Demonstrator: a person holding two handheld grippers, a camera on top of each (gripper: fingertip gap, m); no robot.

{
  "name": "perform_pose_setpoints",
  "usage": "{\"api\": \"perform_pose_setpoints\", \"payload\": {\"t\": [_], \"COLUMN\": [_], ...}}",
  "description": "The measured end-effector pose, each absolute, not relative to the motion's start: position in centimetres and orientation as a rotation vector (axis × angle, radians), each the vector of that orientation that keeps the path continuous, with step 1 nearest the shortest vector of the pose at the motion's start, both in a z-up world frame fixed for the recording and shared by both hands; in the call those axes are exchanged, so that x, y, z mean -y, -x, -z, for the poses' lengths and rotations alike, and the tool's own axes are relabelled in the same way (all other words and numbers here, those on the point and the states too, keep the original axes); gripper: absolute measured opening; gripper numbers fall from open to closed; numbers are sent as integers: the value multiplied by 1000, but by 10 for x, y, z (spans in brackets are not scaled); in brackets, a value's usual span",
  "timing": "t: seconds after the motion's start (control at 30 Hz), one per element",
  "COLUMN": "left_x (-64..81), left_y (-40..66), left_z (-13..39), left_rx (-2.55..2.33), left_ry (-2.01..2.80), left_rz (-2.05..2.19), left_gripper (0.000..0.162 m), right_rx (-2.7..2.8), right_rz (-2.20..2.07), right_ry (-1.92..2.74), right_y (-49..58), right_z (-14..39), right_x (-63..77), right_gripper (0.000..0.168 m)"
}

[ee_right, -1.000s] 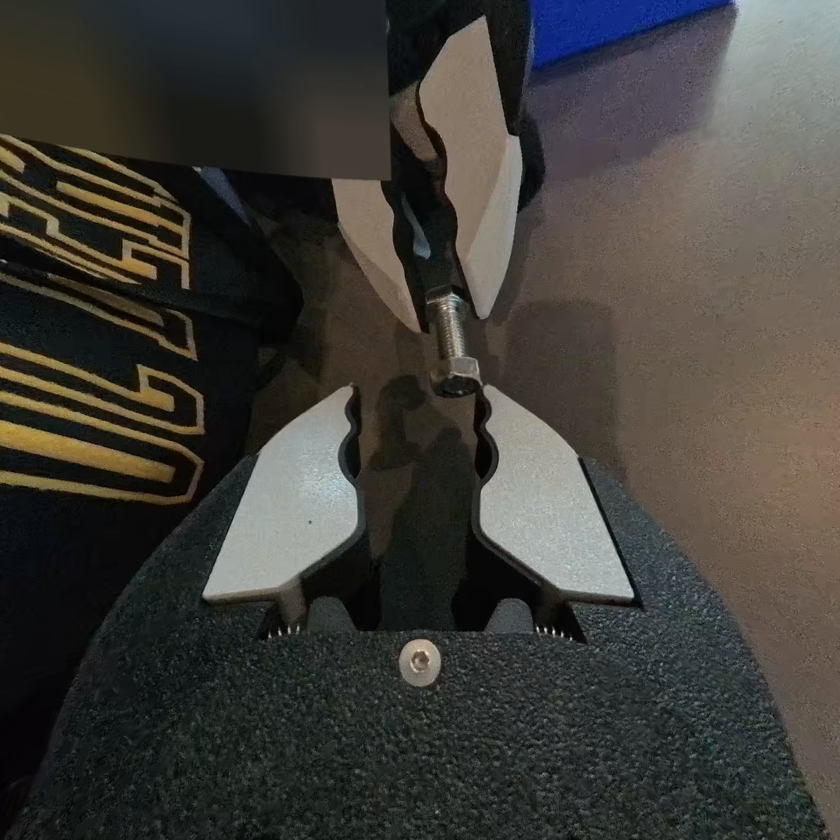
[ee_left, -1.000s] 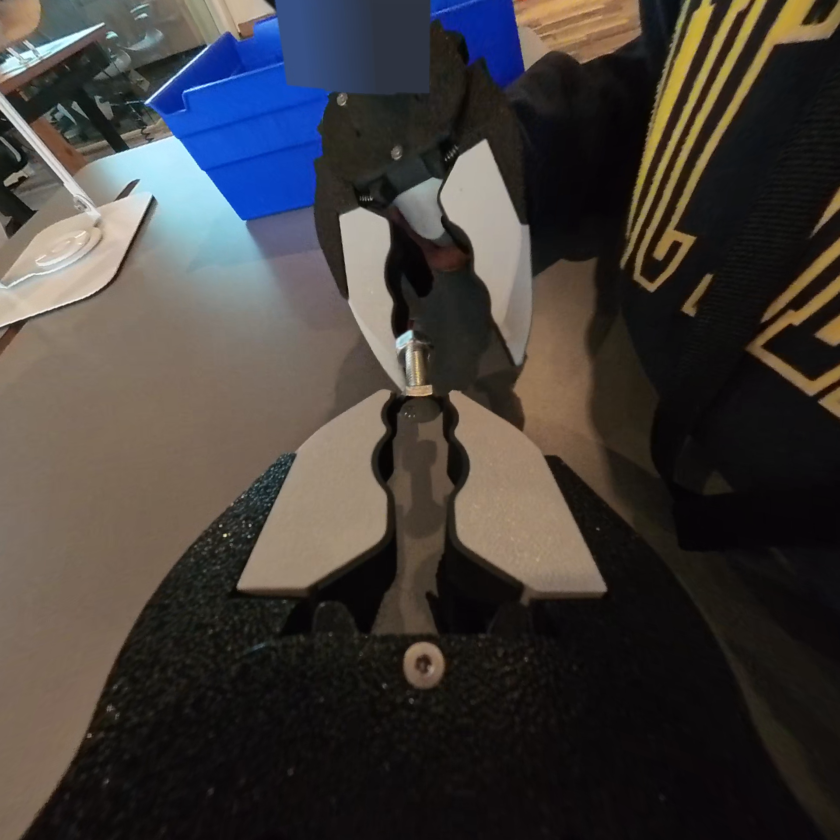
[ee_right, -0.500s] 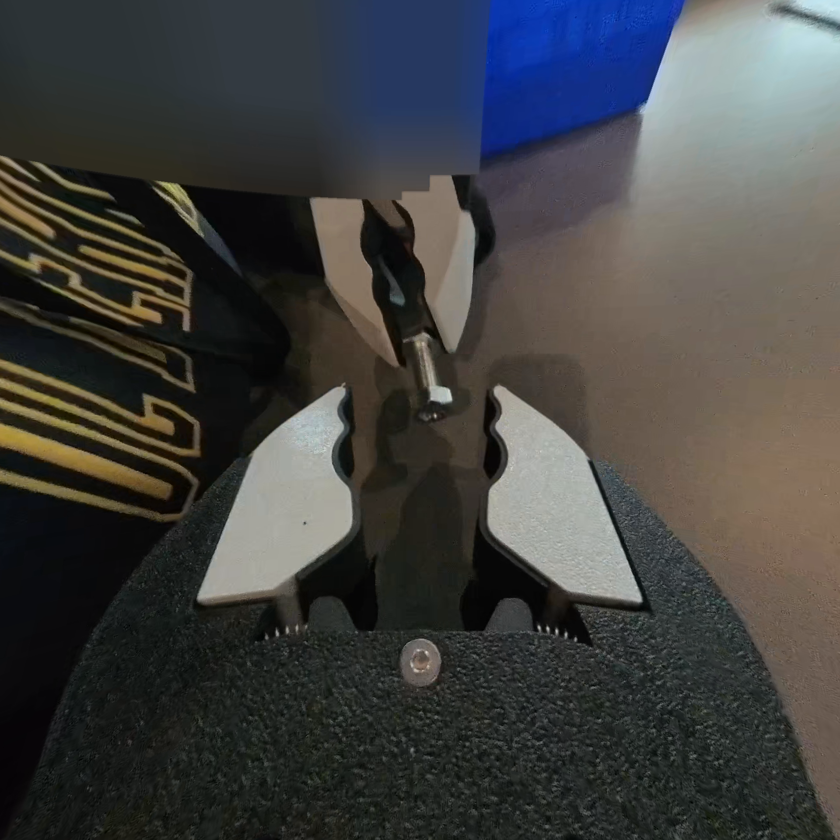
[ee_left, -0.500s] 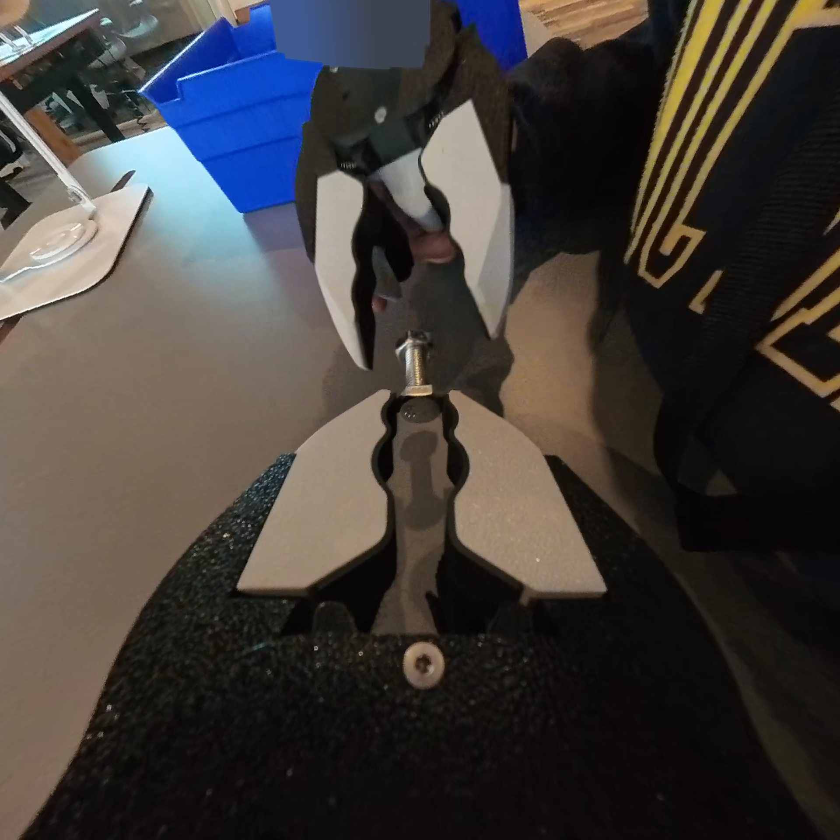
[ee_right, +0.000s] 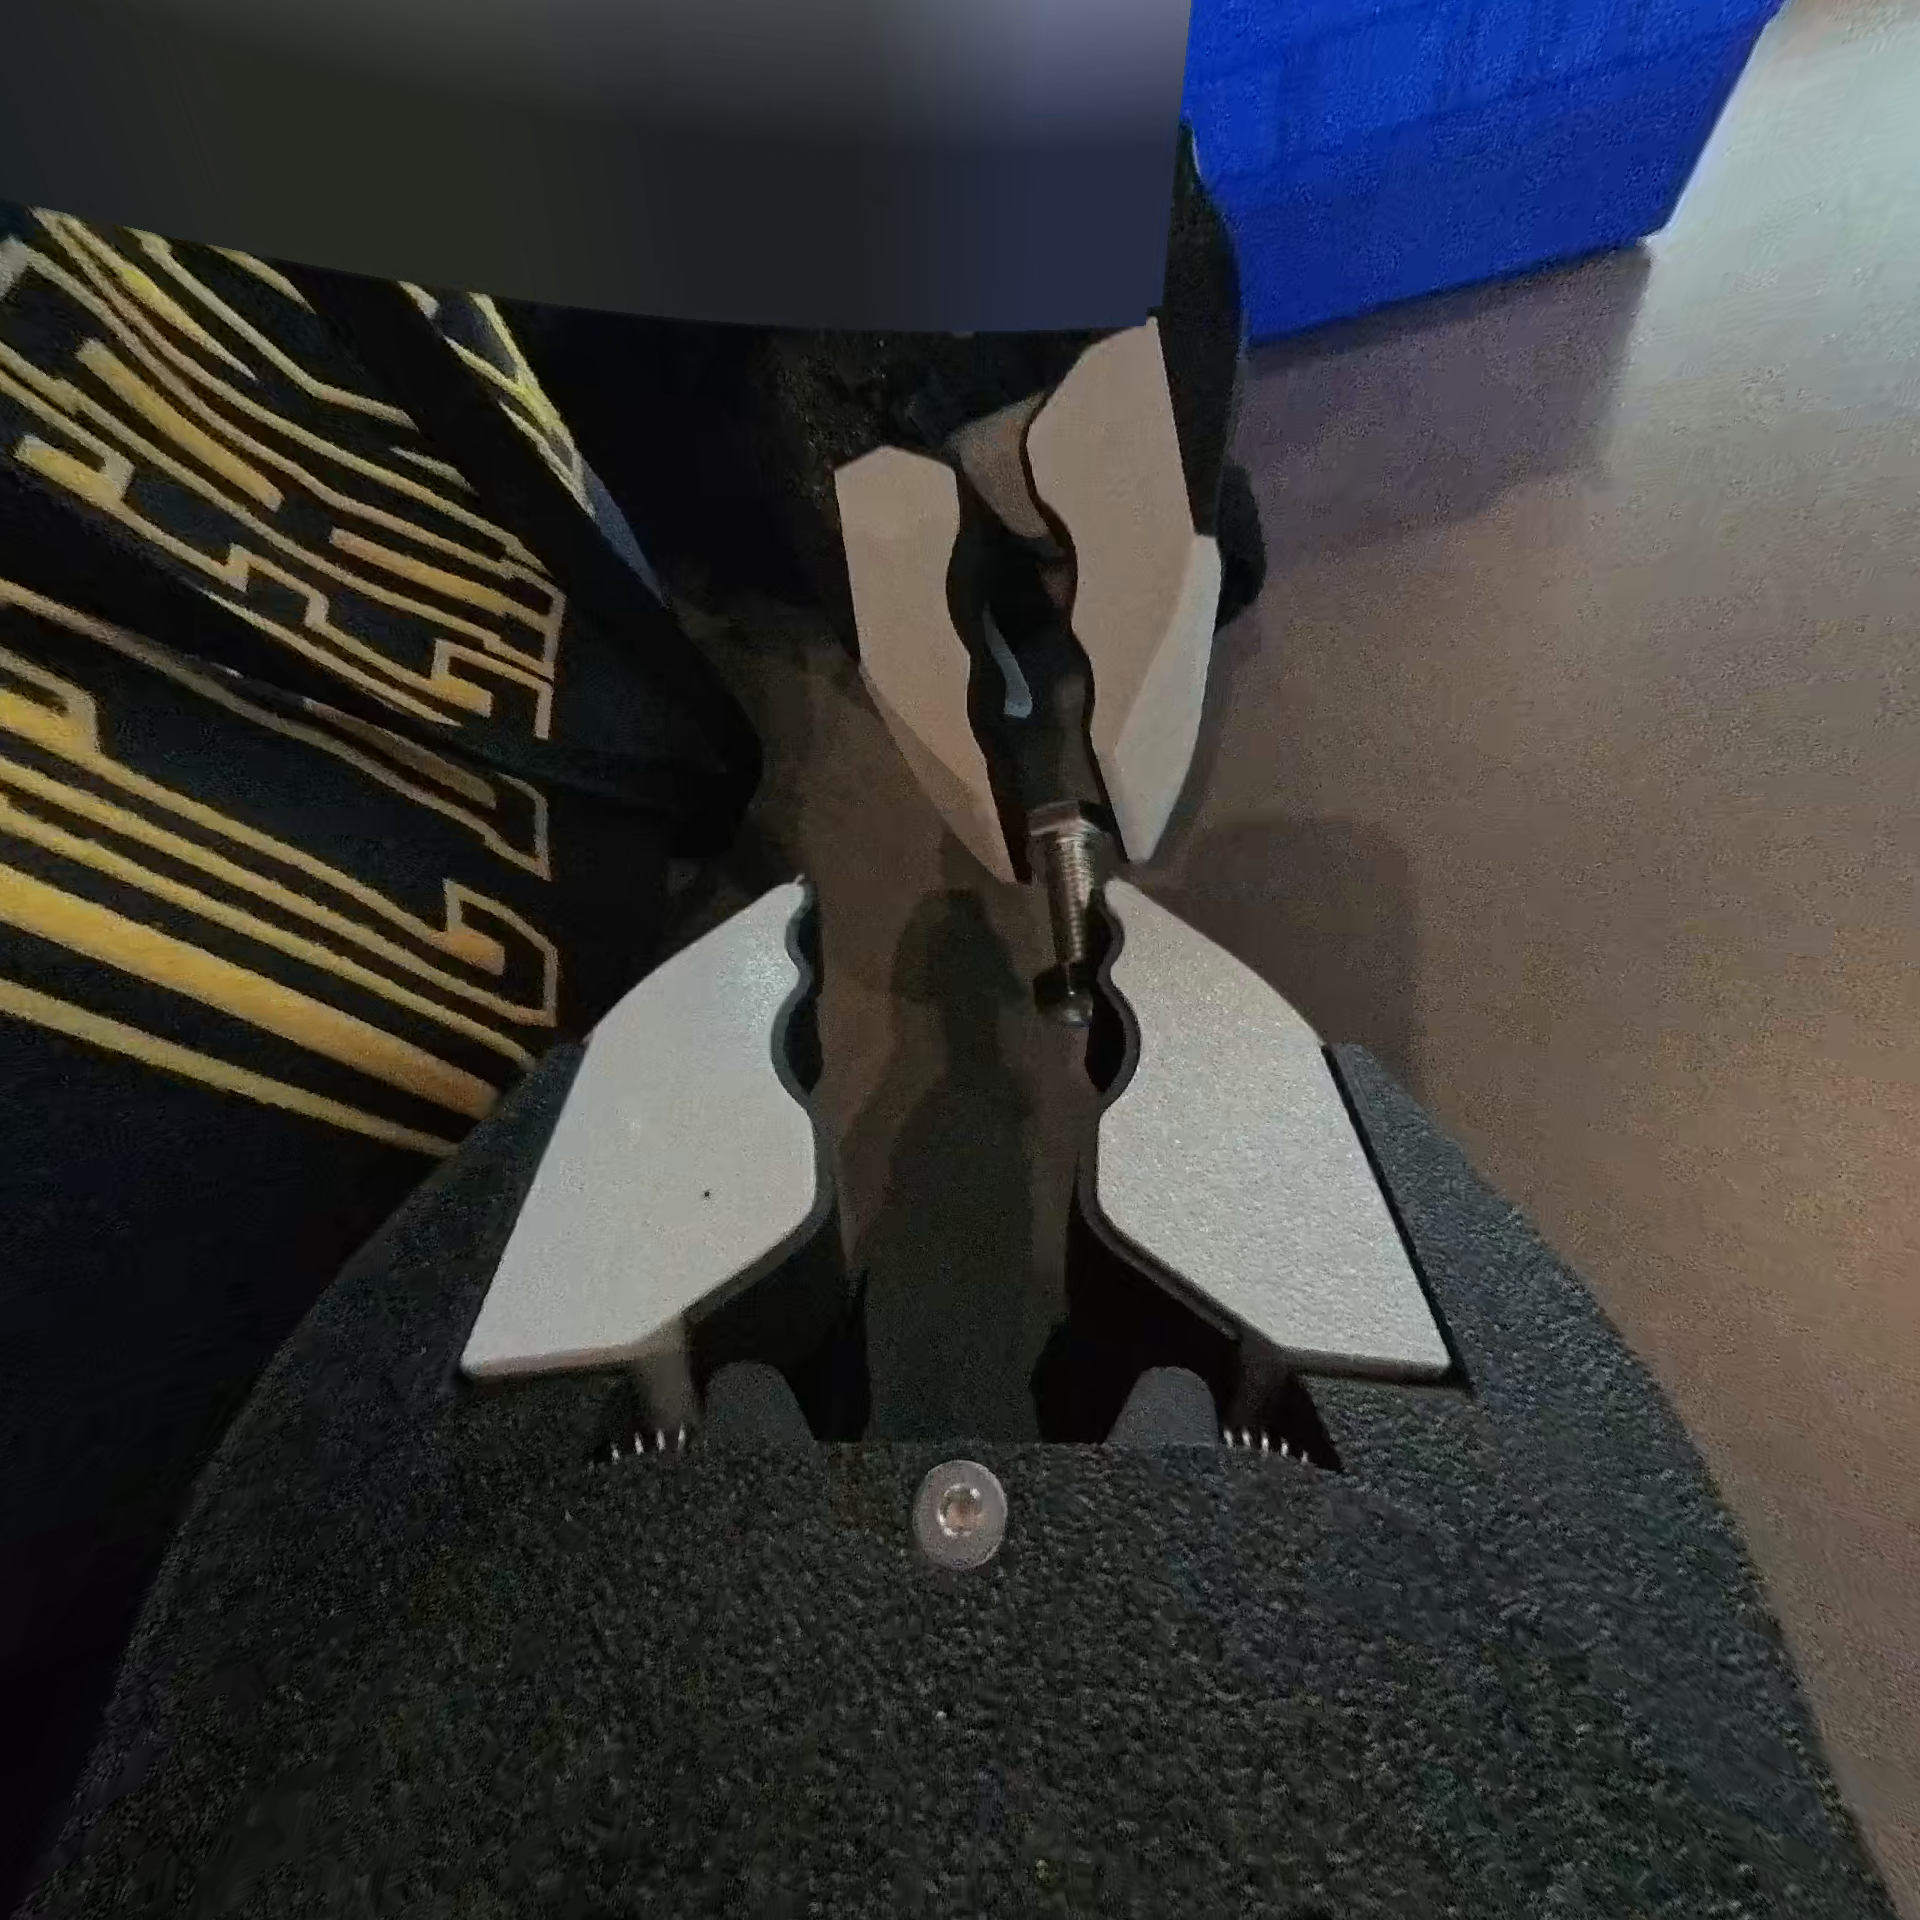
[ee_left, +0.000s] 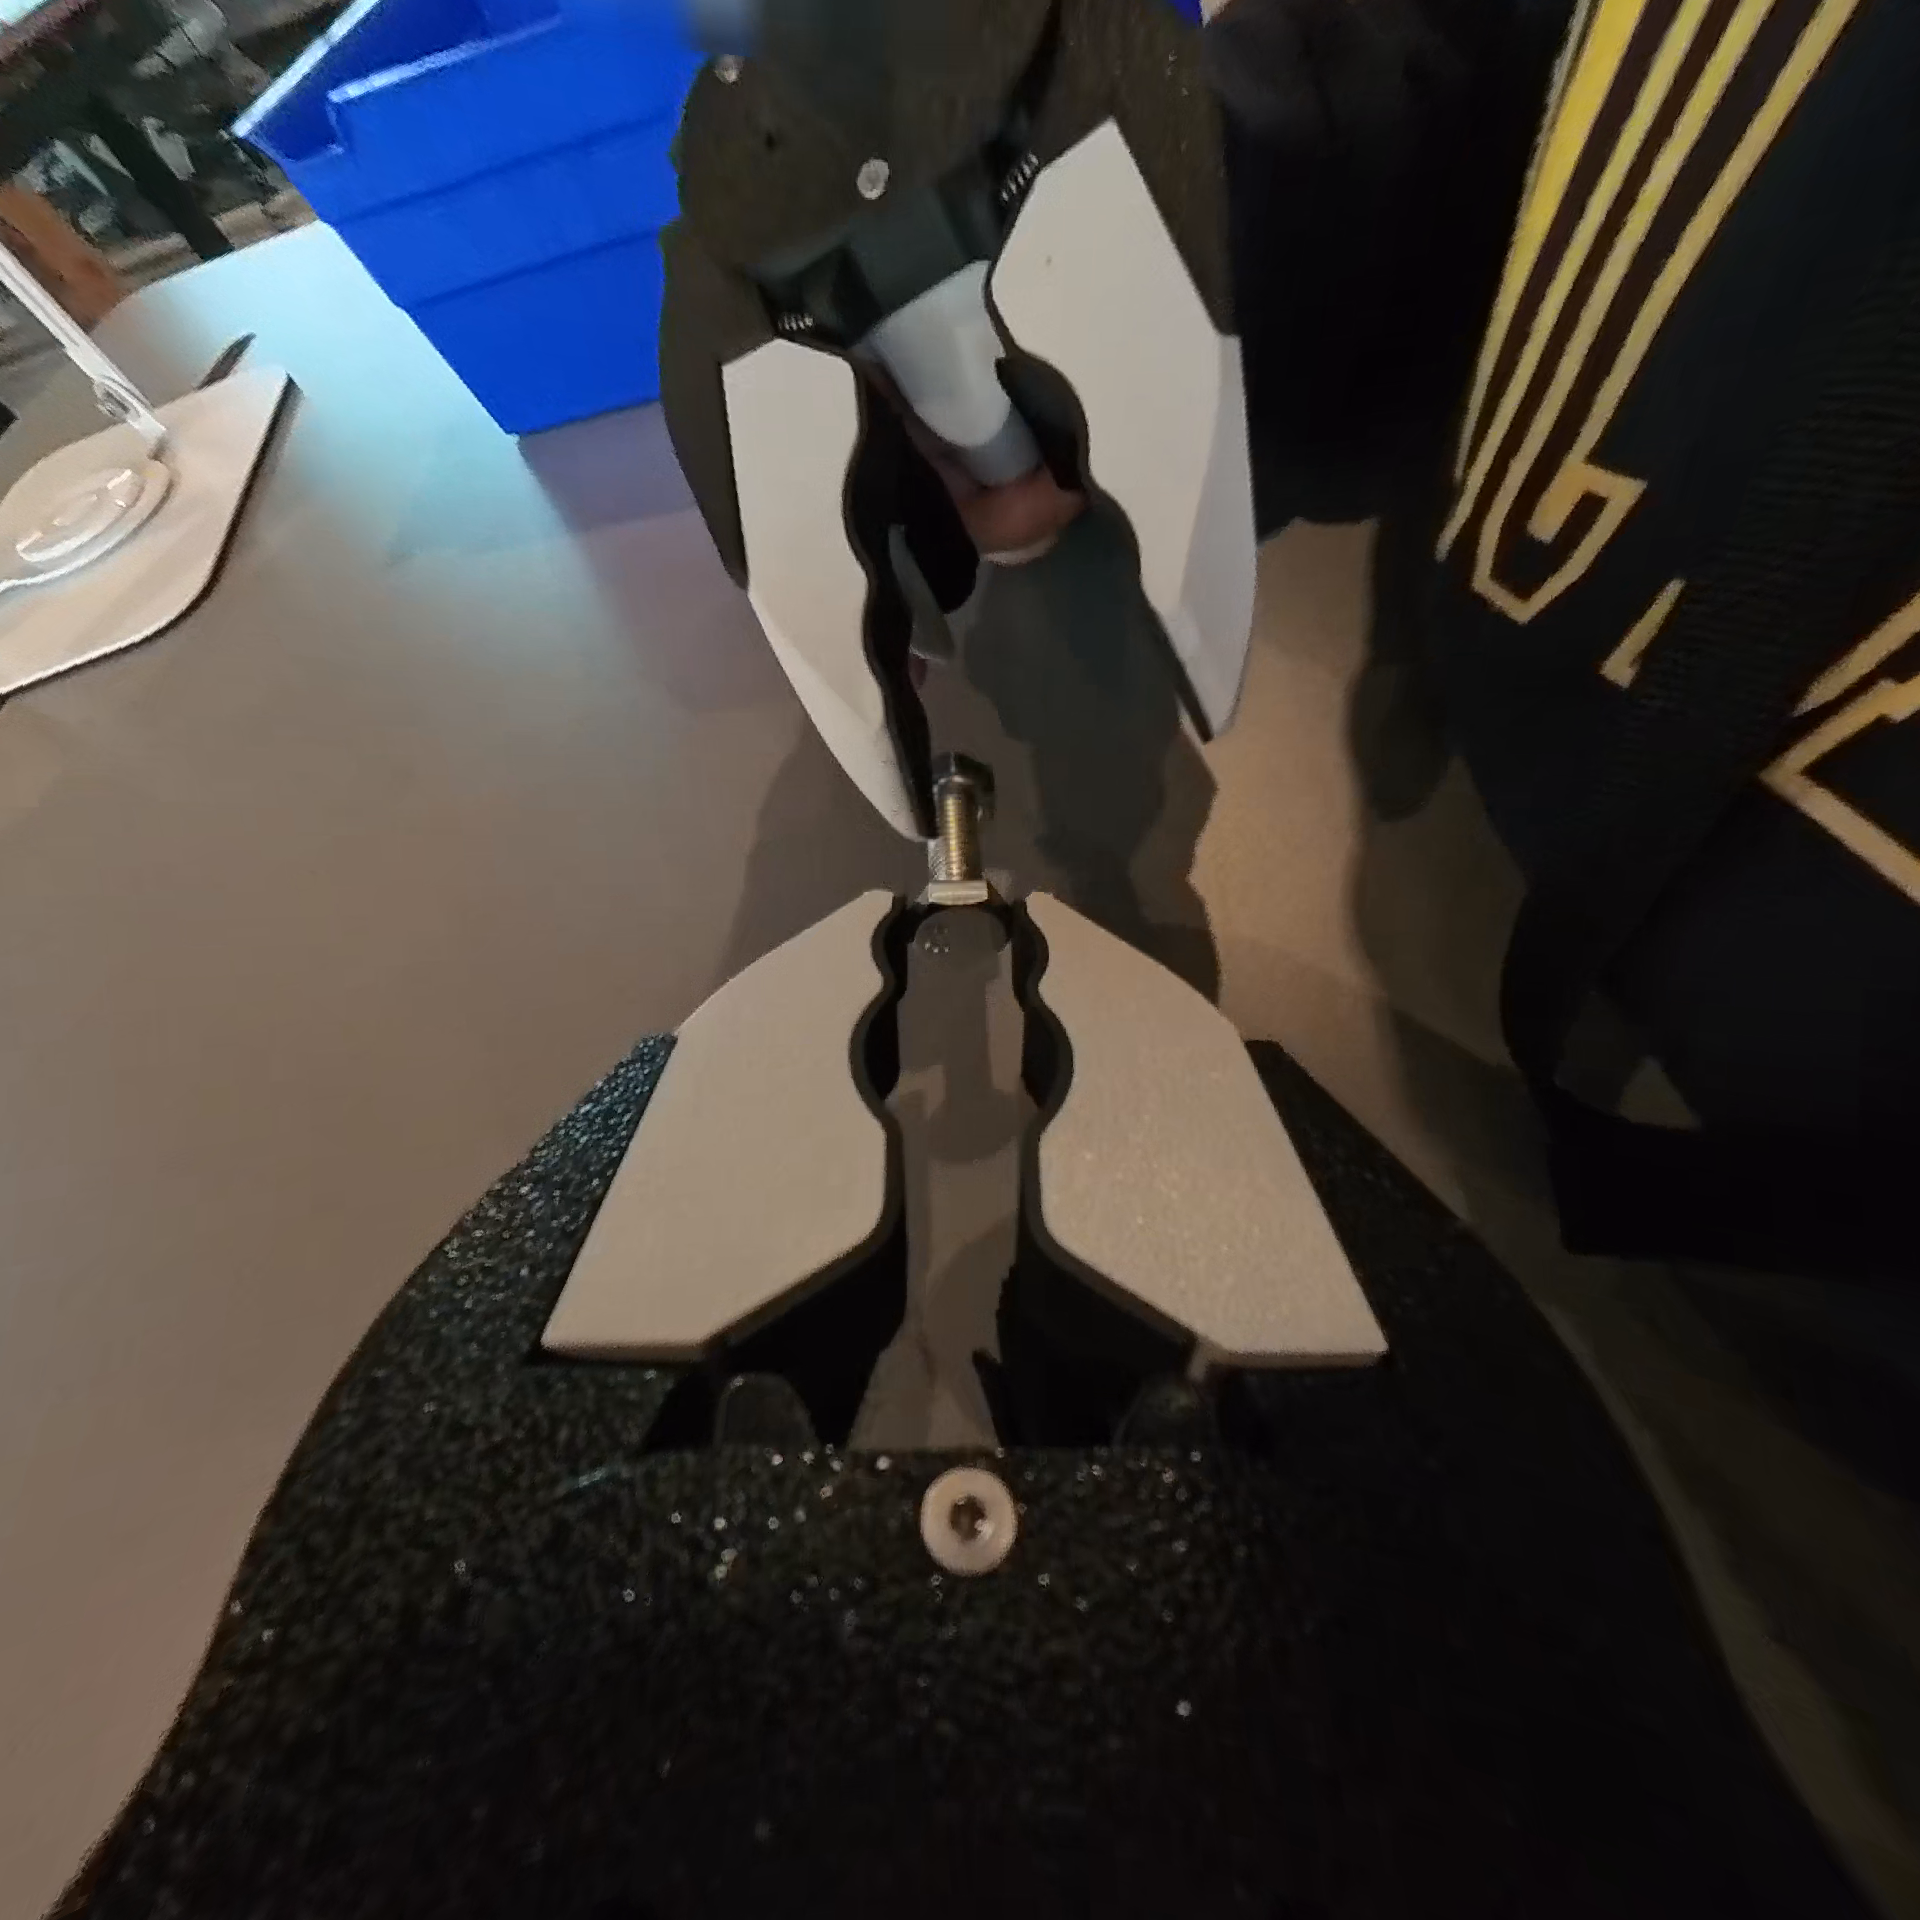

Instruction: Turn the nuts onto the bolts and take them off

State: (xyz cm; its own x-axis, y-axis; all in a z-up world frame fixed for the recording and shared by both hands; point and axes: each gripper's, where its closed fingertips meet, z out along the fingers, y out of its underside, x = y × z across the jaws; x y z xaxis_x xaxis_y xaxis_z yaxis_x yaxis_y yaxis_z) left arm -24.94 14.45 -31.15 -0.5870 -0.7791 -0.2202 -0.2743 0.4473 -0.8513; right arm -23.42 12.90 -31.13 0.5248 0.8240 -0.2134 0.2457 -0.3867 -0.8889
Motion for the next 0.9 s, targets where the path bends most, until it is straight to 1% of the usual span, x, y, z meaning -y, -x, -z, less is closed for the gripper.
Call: {"api": "perform_pose_setpoints", "payload": {"t": [0.03,0.1,0.17,0.27,0.4,0.5,0.73,0.77,0.8,0.9], "left_x": [-144,-144,-144,-147,-149,-149,-150,-151,-151,-151], "left_y": [249,248,248,247,241,237,230,228,227,228], "left_z": [313,314,316,318,317,316,317,318,319,318], "left_rx": [-2101,-2107,-2114,-2107,-2079,-2070,-2070,-2068,-2072,-2063], "left_ry": [875,872,871,873,873,874,878,883,892,894], "left_rz": [1064,1043,1038,1041,1062,1086,1095,1080,1073,1084], "left_gripper": [18,18,18,18,18,18,18,18,18,18], "right_rx": [883,905,890,830,907,961,925,946,968,949], "right_rz": [-845,-874,-861,-753,-718,-693,-765,-799,-846,-782], "right_ry": [1907,1893,1892,1949,2020,2025,1868,1835,1801,1825], "right_y": [234,235,233,222,226,230,232,236,241,235], "right_z": [312,311,310,316,330,333,311,307,303,306], "right_x": [-128,-124,-126,-137,-134,-131,-129,-125,-120,-126], "right_gripper": [47,39,38,52,54,59,57,48,44,46]}}
